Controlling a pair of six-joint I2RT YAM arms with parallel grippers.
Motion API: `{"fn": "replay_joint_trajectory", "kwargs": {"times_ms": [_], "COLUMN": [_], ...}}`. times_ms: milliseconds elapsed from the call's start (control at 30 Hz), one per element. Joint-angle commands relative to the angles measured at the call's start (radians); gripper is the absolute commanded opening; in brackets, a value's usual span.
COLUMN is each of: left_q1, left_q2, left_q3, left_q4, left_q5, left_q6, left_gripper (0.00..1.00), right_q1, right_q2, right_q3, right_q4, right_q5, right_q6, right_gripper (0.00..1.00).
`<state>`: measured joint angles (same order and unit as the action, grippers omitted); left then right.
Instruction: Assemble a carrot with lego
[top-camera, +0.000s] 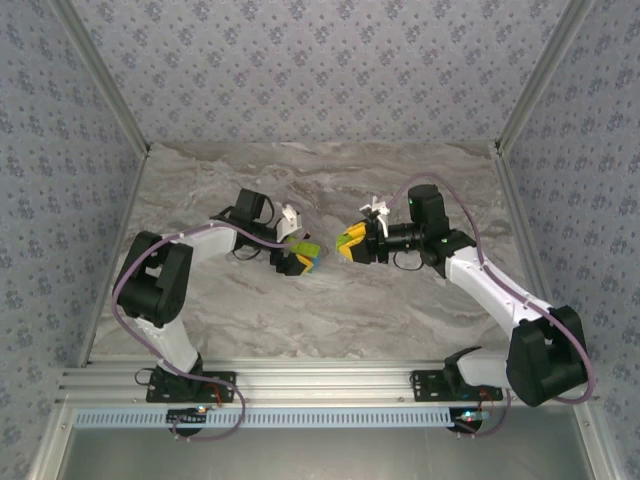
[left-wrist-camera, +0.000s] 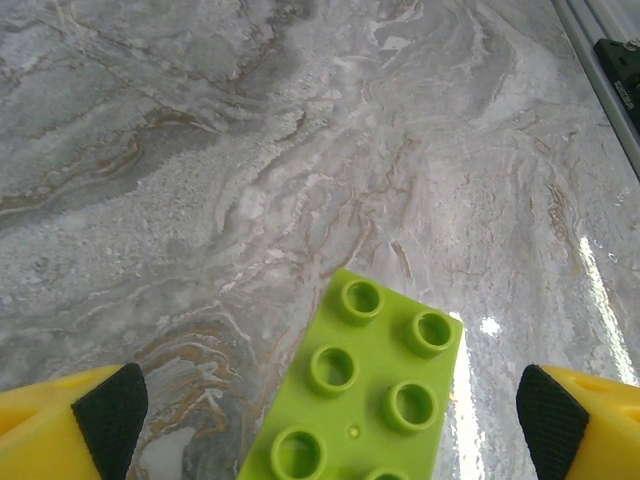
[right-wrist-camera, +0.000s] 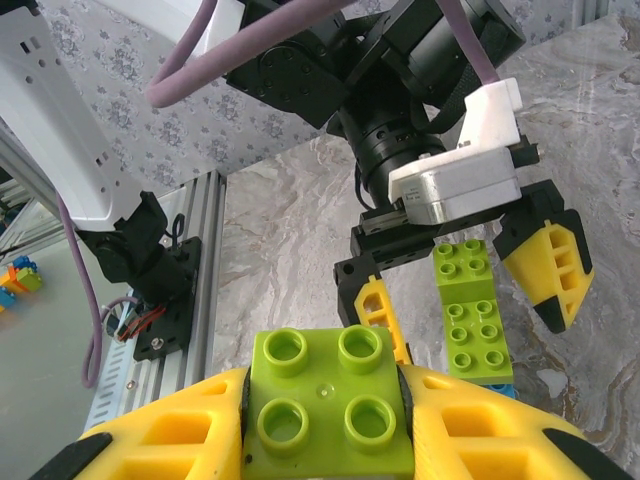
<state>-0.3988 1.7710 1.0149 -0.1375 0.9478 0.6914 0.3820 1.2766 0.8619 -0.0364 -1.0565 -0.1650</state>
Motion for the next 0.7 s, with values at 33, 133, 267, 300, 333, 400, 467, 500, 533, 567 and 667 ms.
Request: {"fn": "replay_joint_trajectory", "kwargs": {"times_ms": [33,133,267,300,333,400,467,500,533,567,667], "left_q1": [-0.014,-0.025,-0.051,-0.058,-0.061,-0.061,-0.061,-0.061,-0.06,-0.06,-0.052], "left_q2": [0.012,0.018,0.037,0.04,0.042,0.042,0.042,0.042,0.042,0.041,0.038], "left_q3": [0.027,0.023,0.023,0.025,0.027,0.026,0.027,0.026,0.025,0.024,0.014], "left_q4": [-0.083,-0.096,-0.106,-0.106,-0.108,-0.106,-0.105,-0.103,-0.098,-0.094,-0.064], "left_q5": [-0.011,-0.023,-0.054,-0.062,-0.063,-0.062,-0.062,-0.062,-0.064,-0.063,-0.05], "left_q6": [0.031,0.028,0.029,0.03,0.031,0.029,0.028,0.027,0.022,0.018,-0.006], "left_gripper": [0.97,0.96,0.92,0.91,0.9,0.88,0.87,0.87,0.88,0.88,0.89], "right_q1": [0.006,0.006,0.006,0.006,0.007,0.007,0.006,0.006,0.006,0.006,0.007], "right_q2": [0.009,0.009,0.007,0.006,0.005,0.002,0.0,0.0,0.001,0.001,0.005], "right_q3": [0.023,0.023,0.021,0.018,0.019,0.017,0.014,0.015,0.014,0.012,0.012], "right_q4": [-0.009,-0.008,-0.009,-0.009,-0.009,-0.01,-0.009,-0.009,-0.009,-0.008,-0.008], "right_q5": [-0.025,-0.026,-0.026,-0.026,-0.026,-0.026,-0.026,-0.025,-0.026,-0.026,-0.03], "right_q6": [0.002,0.003,0.002,0.002,0.002,0.002,0.003,0.001,0.001,0.001,0.001], "right_gripper": [0.28,0.28,0.28,0.28,0.28,0.28,0.28,0.28,0.28,0.28,0.28]}}
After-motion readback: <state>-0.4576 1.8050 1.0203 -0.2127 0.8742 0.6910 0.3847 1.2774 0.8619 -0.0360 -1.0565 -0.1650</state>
